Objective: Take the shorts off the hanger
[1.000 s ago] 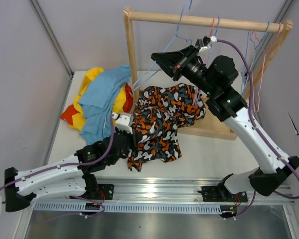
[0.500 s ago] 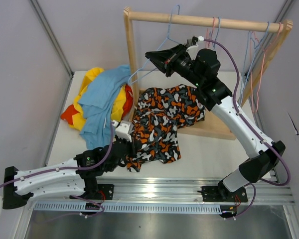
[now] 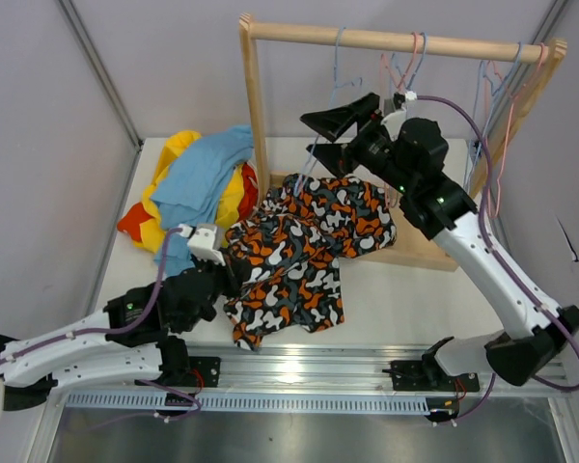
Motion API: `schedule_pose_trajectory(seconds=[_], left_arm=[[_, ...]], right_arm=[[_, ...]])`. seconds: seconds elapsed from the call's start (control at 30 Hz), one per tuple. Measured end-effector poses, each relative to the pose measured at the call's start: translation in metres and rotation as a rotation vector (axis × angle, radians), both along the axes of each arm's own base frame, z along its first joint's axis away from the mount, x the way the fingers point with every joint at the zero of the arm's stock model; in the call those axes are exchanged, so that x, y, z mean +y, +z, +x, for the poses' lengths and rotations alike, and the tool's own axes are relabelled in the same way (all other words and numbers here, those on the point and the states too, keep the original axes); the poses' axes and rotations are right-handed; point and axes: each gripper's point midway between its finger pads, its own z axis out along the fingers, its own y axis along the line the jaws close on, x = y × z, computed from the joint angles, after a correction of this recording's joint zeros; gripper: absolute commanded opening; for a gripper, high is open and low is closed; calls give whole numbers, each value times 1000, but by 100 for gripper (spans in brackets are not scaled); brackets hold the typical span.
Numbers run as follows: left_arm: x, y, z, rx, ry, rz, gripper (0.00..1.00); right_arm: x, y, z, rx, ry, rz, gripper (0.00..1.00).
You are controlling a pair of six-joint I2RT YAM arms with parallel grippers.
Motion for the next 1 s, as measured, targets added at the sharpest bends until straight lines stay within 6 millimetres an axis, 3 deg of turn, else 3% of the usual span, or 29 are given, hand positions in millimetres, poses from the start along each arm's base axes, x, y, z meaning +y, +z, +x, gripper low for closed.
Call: schedule_pose_trajectory(seconds=[0.03,0.17,0.33,0.5,0.7,0.87,1.0], left_arm=[[4,7,0,-9,8,-15,0],[20,21,0,-28,44,-25,0],[36,25,2,-26,86,48,0],[58,53,2,-51,140,62,0],[90,95,6,-114,222,90,0],[104,140,16,-199,280,178,0],[119,179,37,-262,363,243,0]], right_arm=[[-7,-1,-7,-3,-12,-10,99],[-25,5,-27,-38,-48,-48,99],[-37,-1,-41,-47,-117,-181,99],[-66,-6,-54,-64,-234,-346,99],[-127,-5,-72,-93,-397,-485,100],[-159,-8,-93,-113,-454,-535,99],[-183,-12,-110,-130,-486,-551,99]])
